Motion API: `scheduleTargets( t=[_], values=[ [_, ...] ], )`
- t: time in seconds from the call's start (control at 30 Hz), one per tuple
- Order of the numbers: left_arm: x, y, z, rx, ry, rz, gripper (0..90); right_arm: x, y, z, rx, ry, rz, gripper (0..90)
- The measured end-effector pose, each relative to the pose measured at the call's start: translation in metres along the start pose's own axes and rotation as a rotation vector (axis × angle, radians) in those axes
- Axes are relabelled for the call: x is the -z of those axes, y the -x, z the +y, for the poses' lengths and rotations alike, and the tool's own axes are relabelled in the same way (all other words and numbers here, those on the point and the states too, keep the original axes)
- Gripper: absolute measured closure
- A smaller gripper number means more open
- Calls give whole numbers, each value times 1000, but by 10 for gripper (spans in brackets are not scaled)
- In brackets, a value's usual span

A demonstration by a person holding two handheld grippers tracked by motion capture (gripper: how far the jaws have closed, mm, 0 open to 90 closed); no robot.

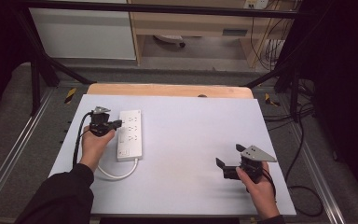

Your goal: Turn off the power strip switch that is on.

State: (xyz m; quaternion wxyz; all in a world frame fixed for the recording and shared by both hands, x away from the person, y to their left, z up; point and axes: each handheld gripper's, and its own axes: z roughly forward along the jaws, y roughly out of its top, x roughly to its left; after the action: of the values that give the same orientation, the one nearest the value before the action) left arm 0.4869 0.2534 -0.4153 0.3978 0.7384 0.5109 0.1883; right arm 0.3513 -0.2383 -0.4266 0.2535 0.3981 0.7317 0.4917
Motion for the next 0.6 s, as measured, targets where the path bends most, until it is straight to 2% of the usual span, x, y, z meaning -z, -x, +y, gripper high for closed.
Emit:
scheduleTargets(
  t=[0.47, 0.6],
  values=[
    [-5, 1, -5, -13, -23, 3, 900, 0, 0, 0, 2, 0, 0, 36],
    [-7, 0, -4, -12, -6, 12, 900, 0, 0, 0, 3, -1, 0, 36]
  ],
)
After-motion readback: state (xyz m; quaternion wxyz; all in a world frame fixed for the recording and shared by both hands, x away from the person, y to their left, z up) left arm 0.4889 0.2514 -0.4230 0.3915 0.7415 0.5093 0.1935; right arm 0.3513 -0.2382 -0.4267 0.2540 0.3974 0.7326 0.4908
